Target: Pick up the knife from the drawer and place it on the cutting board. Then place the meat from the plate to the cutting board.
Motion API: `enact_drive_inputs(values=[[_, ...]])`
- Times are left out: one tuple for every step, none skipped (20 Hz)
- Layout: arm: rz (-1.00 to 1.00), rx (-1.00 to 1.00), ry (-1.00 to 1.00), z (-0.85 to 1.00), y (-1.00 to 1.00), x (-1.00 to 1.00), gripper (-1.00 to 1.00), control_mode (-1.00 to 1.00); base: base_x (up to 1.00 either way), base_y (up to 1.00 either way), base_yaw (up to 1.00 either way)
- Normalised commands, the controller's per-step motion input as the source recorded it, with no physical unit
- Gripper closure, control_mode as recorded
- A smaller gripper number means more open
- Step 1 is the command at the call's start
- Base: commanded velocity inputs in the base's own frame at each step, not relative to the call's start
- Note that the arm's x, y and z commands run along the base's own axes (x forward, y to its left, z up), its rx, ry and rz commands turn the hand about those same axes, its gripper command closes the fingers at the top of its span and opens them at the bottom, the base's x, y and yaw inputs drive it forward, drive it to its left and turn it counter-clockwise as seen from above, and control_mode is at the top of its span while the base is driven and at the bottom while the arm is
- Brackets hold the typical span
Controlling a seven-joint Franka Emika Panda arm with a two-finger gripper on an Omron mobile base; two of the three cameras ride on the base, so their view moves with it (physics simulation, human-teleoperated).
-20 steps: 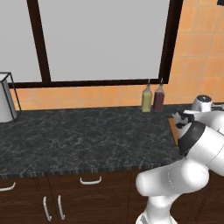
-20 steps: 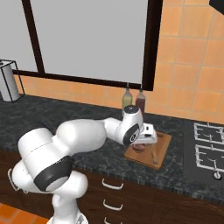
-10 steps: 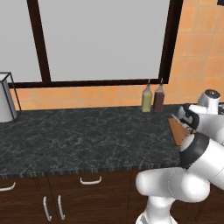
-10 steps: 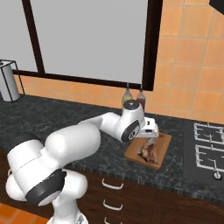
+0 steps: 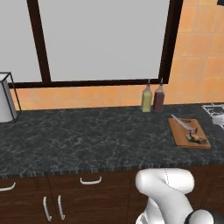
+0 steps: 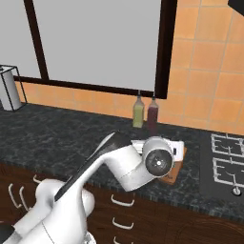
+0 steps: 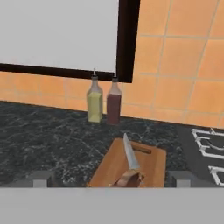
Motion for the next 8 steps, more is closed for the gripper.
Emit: enact_drive_inputs(values=[[0.0, -0.01, -0.96, 0.73, 0.0, -1.0, -1.0, -1.0, 0.0, 0.0, 0.0], [0.0, -0.01, -0.96, 0.72, 0.0, -1.0, -1.0, -1.0, 0.0, 0.0, 0.0], [0.0, -0.01, -0.97, 0.72, 0.0, -1.0, -1.0, -1.0, 0.0, 0.0, 0.0], [0.0, -0.01, -0.97, 0.71, 0.0, -1.0, -1.0, -1.0, 0.0, 0.0, 0.0], [0.0, -0.01, -0.97, 0.71, 0.0, -1.0, -1.0, -1.0, 0.0, 0.0, 0.0], [0.0, -0.01, -0.99, 0.66, 0.0, -1.0, -1.0, -1.0, 0.0, 0.0, 0.0], [0.0, -0.02, -1.0, 0.62, 0.0, -1.0, -1.0, -1.0, 0.0, 0.0, 0.0], [0.0, -0.01, -1.0, 0.61, 0.0, -1.0, -1.0, -1.0, 0.0, 0.0, 0.0]])
